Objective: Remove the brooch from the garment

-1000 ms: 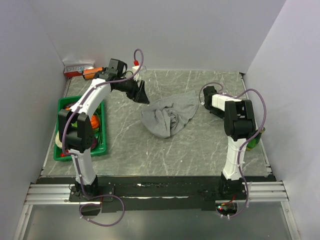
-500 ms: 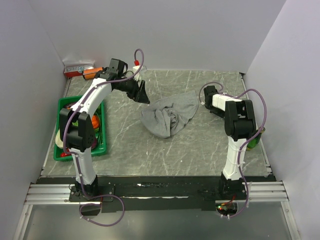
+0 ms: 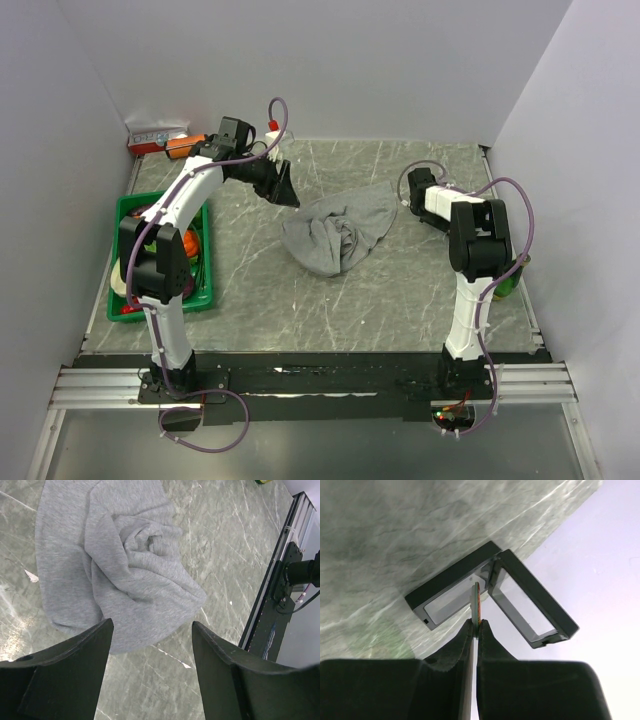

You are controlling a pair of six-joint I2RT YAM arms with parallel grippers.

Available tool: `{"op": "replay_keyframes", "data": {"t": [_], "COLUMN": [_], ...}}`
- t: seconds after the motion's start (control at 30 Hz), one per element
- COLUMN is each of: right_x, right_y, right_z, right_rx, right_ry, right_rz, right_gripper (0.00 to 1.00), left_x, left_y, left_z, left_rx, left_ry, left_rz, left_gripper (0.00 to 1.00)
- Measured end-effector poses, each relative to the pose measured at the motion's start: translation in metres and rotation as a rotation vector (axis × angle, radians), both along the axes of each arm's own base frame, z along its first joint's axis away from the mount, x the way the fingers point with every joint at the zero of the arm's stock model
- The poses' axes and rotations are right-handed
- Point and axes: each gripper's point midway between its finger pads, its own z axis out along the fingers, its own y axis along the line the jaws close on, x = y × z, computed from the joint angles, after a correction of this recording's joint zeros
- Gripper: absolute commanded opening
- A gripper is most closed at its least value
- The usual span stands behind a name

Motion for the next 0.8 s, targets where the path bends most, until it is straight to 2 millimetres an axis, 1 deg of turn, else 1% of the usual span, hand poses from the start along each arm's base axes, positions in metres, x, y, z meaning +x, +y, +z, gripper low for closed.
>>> {"op": "replay_keyframes", "data": {"t": [0.1, 0.33, 0.47, 0.5, 0.53, 0.6, 0.7, 0.8], "right_x": [0.005, 0.008, 0.016, 0.018, 0.019, 0.019, 0.020, 0.019], "right_y": [0.001, 0.001, 0.001, 0.001, 0.000, 0.000, 0.000, 0.000], "right_z": [0.003, 0.005, 0.010, 0.011, 0.012, 0.011, 0.010, 0.010], "right_rx": [0.005, 0.007, 0.009, 0.010, 0.010, 0.011, 0.011, 0.013], "right_ry": [-0.017, -0.031, -0.063, -0.074, -0.080, -0.083, -0.084, -0.087], "right_rz": [0.001, 0.001, 0.000, -0.002, -0.002, -0.005, -0.008, -0.013], "right_gripper": [0.00, 0.00, 0.00, 0.01, 0.09, 0.12, 0.08, 0.08], "left_x": [0.000, -0.001, -0.002, -0.002, -0.003, -0.003, -0.004, -0.004], "left_y": [0.000, -0.001, -0.003, -0.003, -0.004, -0.004, -0.005, -0.006], "left_z": [0.000, 0.000, 0.000, 0.000, 0.000, 0.000, 0.000, 0.000], "left_rx": [0.000, 0.000, 0.000, 0.000, 0.001, 0.001, 0.001, 0.002], "left_ry": [0.002, 0.003, 0.004, 0.004, 0.003, 0.004, 0.004, 0.004], "left_rz": [0.001, -0.001, -0.006, -0.006, -0.007, -0.009, -0.011, -0.012], "left_gripper": [0.70, 0.70, 0.70, 0.70, 0.70, 0.70, 0.70, 0.70]}}
